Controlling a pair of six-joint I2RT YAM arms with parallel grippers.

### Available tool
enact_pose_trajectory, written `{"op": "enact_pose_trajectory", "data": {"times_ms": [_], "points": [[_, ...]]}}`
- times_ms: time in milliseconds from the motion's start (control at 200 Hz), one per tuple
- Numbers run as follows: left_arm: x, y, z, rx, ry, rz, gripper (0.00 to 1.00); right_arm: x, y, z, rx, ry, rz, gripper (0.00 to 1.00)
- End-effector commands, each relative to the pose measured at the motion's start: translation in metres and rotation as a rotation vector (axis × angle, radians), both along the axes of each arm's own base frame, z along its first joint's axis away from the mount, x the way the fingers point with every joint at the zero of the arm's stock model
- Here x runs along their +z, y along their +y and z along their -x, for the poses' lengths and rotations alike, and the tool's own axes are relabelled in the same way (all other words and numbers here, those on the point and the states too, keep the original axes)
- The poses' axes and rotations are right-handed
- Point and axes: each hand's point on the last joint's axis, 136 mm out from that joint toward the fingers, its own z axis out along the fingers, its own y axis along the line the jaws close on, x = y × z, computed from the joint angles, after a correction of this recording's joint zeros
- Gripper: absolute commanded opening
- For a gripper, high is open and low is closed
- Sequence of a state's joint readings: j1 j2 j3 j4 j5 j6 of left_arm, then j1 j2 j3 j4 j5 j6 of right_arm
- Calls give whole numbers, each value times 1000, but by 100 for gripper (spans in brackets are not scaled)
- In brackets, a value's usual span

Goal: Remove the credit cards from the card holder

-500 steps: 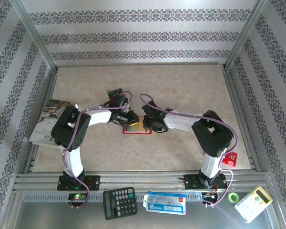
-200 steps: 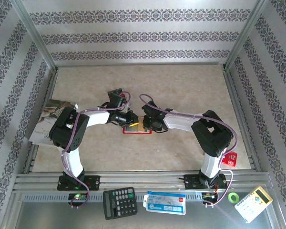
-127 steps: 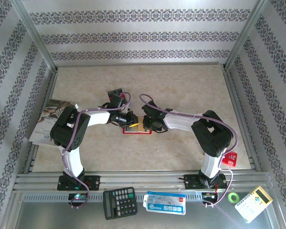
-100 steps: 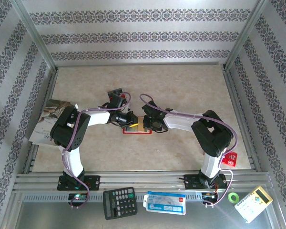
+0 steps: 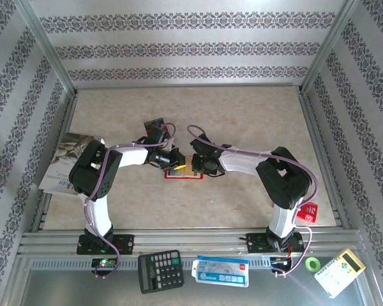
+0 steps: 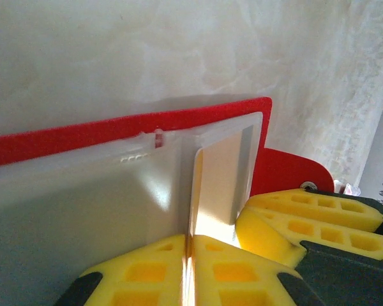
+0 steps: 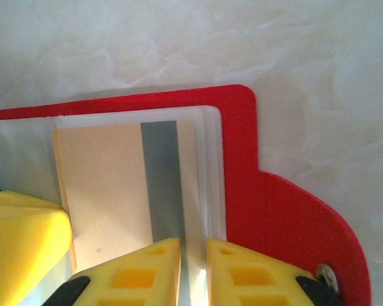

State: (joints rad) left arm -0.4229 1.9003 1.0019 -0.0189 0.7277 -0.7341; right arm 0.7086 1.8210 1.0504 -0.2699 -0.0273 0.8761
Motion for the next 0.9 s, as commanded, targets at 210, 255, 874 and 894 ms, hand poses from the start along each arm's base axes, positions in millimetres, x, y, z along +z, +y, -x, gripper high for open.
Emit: {"op": "enact_pose_trajectory", "data": {"times_ms": [210, 255, 874, 894], "points": [[-6, 1, 1, -19, 11, -2, 11, -8, 7, 0, 31, 24, -11, 19], [-4, 1, 1, -18, 7, -1, 11, -9, 6, 0, 31, 25, -10, 18], [15, 23, -4, 10, -50, 68, 5, -11, -2, 0, 6, 28, 12, 17], [14, 23, -4, 11, -48, 65, 5, -11, -1, 1, 9, 27, 8, 17]]}}
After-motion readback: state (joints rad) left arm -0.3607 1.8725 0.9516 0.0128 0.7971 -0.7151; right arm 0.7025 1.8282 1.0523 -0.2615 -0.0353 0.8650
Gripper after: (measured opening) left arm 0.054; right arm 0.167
